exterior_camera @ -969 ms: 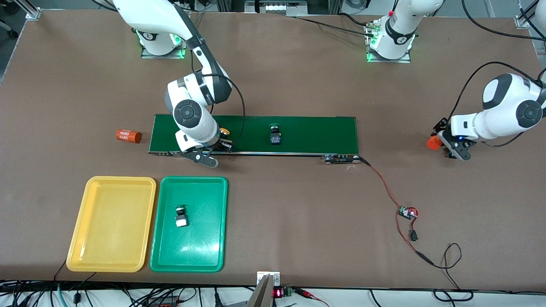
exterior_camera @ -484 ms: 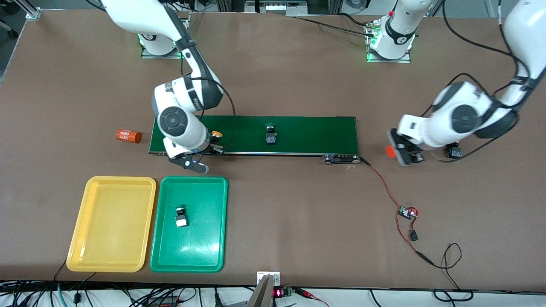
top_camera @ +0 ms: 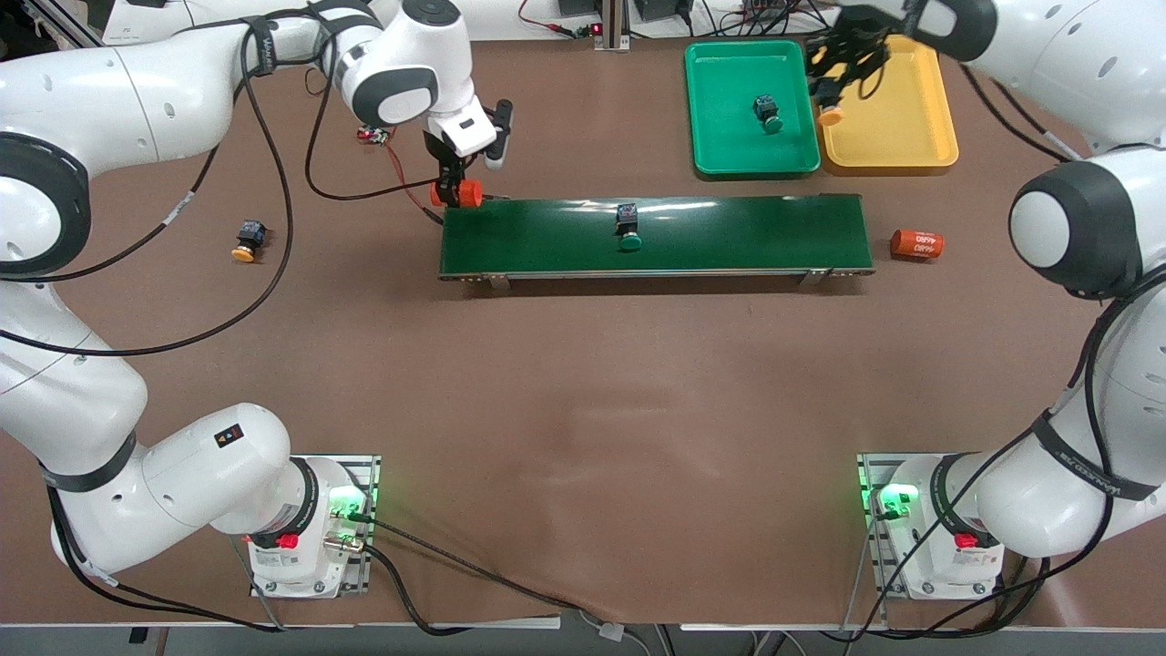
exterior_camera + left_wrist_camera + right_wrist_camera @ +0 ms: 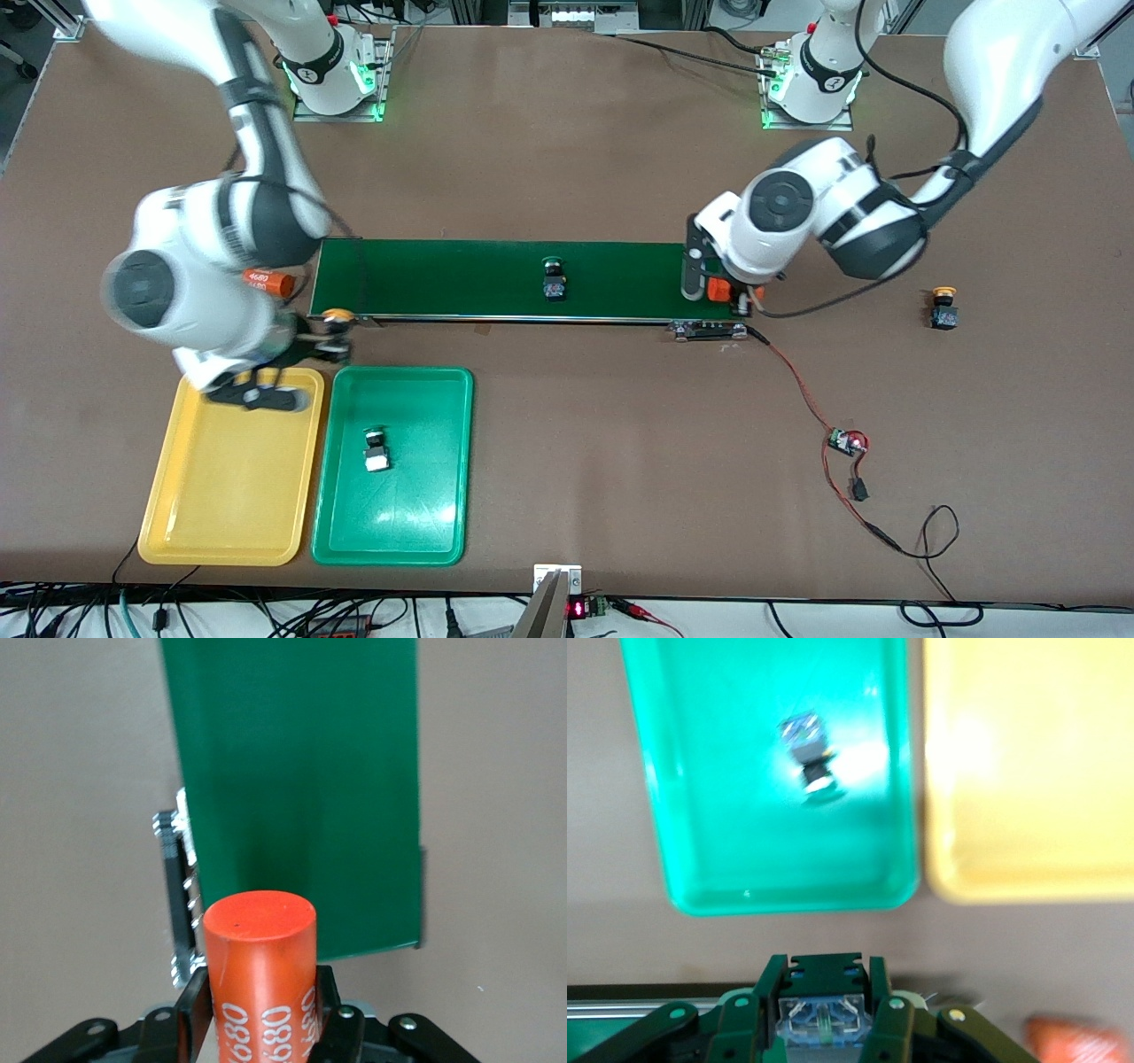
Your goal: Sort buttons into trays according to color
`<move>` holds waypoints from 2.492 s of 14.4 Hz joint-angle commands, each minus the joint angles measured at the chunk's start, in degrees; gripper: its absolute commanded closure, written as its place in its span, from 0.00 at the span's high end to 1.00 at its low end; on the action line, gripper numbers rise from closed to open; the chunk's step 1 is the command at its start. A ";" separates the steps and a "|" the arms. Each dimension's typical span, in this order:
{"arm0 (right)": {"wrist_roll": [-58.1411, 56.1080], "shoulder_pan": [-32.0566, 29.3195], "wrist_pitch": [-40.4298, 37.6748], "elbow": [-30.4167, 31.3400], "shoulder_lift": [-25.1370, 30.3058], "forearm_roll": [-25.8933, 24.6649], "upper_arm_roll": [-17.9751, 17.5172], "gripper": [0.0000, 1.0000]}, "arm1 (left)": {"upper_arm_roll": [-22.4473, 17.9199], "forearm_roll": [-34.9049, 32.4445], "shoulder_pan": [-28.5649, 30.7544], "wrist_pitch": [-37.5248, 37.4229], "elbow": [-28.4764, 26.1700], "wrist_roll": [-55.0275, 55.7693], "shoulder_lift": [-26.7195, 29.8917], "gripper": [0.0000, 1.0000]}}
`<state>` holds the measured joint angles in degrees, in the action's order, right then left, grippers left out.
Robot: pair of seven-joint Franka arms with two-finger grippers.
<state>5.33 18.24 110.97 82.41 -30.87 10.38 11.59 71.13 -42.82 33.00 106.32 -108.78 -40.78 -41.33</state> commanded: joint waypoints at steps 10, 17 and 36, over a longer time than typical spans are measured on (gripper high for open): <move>-22.55 -12.70 22.44 -9.47 -18.61 0.52 -1.04 0.15 | -7.67 -5.51 -13.31 -0.32 0.49 5.01 -0.76 0.01; -22.12 -14.11 25.96 -8.94 -21.43 0.96 -1.04 0.53 | -9.17 -7.81 -13.84 4.78 0.58 5.27 -1.30 1.00; -14.15 -11.21 -5.33 -5.10 -1.94 0.01 -1.13 1.00 | -6.17 -2.87 7.52 -9.70 11.82 18.02 -2.26 1.00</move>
<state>-12.76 6.75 107.02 72.47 -37.60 11.78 10.67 66.75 -44.95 41.85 100.29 -101.27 -23.10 -43.14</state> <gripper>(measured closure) 0.000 0.000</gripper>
